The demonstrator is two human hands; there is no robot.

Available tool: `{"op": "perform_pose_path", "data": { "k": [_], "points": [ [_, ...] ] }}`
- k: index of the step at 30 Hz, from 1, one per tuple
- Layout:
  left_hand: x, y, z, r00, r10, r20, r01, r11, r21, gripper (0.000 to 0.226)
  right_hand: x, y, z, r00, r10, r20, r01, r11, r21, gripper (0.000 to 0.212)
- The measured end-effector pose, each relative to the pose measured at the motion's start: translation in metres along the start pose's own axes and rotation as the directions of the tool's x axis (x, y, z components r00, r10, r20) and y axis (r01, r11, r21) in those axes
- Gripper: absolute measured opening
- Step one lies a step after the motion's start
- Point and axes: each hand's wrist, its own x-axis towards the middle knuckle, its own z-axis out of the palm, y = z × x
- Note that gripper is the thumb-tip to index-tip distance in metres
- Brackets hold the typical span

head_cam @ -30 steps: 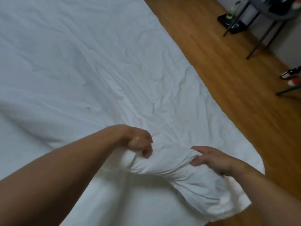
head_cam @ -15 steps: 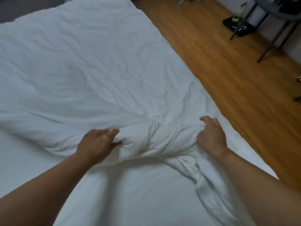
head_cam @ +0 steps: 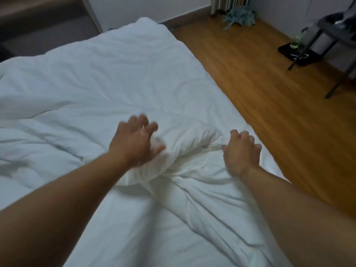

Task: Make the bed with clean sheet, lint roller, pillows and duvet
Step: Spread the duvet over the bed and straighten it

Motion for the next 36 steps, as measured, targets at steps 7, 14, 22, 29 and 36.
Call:
{"op": "perform_pose_path", "data": {
  "k": [7, 14, 22, 29, 36],
  "points": [
    [-0.046, -0.01, 0.105, 0.936, -0.077, 0.344, 0.063, 0.997, 0.052, 0.082, -0.068, -0.054, 0.051, 0.7, -0.55, 0.455, 0.446, 0.835, 0.323, 0.099],
    [-0.048, -0.029, 0.089, 0.965, -0.068, 0.254, 0.105, 0.985, -0.136, 0.033, -0.068, -0.045, 0.085, 0.83, -0.44, 0.343, 0.33, 0.883, 0.335, 0.041],
    [-0.097, -0.046, 0.047, 0.808, 0.013, 0.589, 0.14, 0.967, -0.213, 0.018, -0.143, -0.036, 0.05, 0.639, -0.511, 0.575, 0.27, 0.849, 0.455, 0.051],
    [-0.187, -0.054, 0.005, 0.68, 0.103, 0.726, 0.079, 0.974, -0.213, 0.014, -0.271, -0.054, 0.022, 0.498, -0.605, 0.621, 0.227, 0.783, 0.58, 0.043],
    [-0.334, -0.093, -0.014, 0.795, 0.098, 0.599, 0.126, 0.939, -0.321, 0.042, -0.406, -0.104, -0.034, 0.399, -0.703, 0.589, 0.357, 0.711, 0.606, 0.029]
  ]
}}
